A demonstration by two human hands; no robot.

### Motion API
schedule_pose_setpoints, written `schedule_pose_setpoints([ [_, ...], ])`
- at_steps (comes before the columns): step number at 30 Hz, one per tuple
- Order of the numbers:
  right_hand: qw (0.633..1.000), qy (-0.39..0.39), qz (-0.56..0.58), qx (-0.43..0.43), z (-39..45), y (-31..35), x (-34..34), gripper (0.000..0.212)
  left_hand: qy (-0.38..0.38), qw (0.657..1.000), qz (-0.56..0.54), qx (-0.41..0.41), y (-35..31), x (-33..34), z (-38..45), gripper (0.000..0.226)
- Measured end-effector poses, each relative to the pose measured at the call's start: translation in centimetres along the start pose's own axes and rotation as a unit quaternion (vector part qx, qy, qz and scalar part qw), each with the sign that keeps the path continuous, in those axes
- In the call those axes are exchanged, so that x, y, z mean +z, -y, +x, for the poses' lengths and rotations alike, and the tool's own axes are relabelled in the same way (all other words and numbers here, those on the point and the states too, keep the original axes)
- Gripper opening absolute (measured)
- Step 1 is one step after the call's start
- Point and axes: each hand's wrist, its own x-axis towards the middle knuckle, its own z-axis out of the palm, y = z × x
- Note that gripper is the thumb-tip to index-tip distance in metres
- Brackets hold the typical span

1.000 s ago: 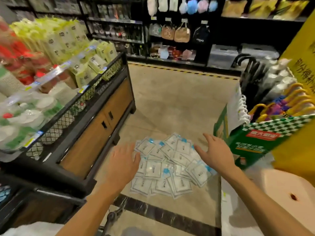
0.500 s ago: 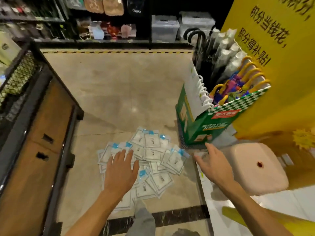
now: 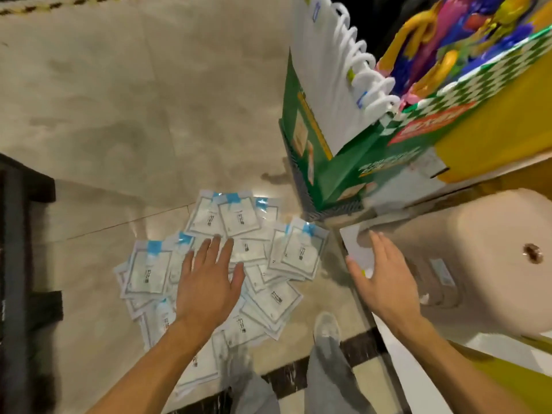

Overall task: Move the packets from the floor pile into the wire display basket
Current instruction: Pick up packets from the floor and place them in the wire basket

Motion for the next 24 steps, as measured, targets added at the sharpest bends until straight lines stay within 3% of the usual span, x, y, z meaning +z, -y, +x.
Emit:
schedule_pose_setpoints([
  [10, 0.996, 0.082, 0.023, 0.036, 13.2, -10.6, 29.6, 0.077, 0.063, 0.997, 0.048, 0.019, 0.1, 30.4, 18.5, 0.082],
  [15, 0.991, 0.1, 0.023, 0.088, 18.1, -15.5, 43.7, 0.089, 0.043, 0.997, 0.048, 0.033, 1.0, 43.3, 26.2, 0.064],
  [21, 0.985, 0.04, 0.068, 0.153, 24.2, -18.0, 54.7, 0.125, -0.004, 0.997, 0.07, 0.044, 1.0, 51.8, 32.0, 0.076],
  [24, 0.984, -0.014, 0.092, 0.152, 24.8, -18.6, 57.5, 0.127, -0.045, 0.993, 0.096, 0.06, 1.4, 53.4, 32.5, 0.086],
])
